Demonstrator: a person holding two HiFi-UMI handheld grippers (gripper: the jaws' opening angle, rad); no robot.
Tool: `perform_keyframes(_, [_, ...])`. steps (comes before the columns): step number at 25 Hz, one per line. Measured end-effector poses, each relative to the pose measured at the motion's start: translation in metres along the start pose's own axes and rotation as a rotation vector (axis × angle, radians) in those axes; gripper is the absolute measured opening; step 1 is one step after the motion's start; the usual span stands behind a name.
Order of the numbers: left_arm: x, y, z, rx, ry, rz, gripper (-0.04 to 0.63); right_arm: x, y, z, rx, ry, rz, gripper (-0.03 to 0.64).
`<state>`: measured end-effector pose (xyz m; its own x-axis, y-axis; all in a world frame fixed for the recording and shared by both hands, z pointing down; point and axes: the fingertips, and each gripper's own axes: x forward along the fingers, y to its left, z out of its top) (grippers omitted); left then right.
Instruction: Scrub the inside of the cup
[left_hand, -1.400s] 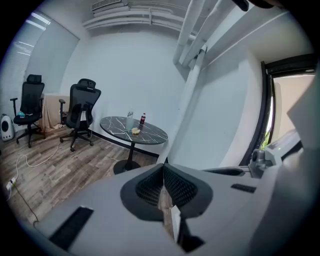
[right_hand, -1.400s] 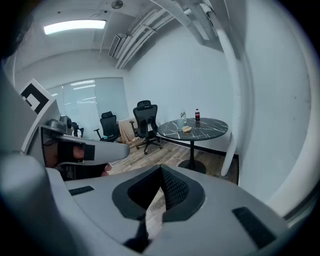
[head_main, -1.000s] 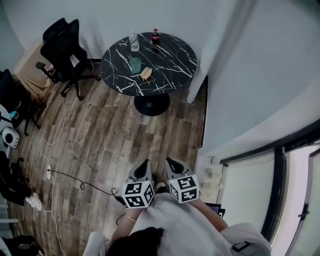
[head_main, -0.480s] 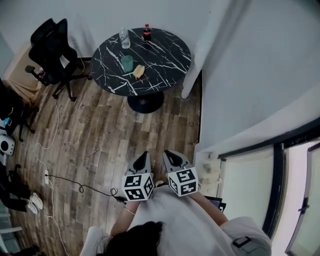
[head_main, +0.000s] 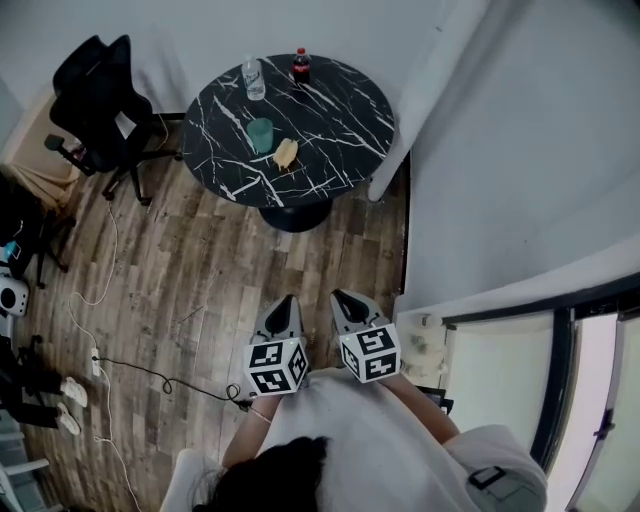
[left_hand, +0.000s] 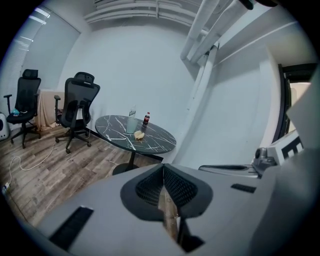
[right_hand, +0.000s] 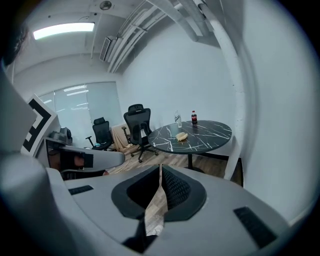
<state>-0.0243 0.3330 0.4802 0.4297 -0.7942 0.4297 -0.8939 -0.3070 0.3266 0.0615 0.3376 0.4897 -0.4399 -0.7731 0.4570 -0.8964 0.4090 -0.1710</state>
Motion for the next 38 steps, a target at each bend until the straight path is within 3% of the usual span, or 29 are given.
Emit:
perform_keyframes(10, [0.058,0.027,0.046,0.042,0.026,-0.055,0.011,0.06,-0.015,0.031,0.036,0.033,-0.038,0.038])
perform_keyframes(17, [0.087,0.058,0.068,0.053,0.047,-0.08,0.011,0.101,-0.023,0.045,0.119,0.044,-0.069,0.038])
perform_keyframes(38, [0.115,0.129,0.109,-0.001,0.037,-0.131,0.011,0.16,-0.02,0.068,0.312,0.006,-0.149,0.038])
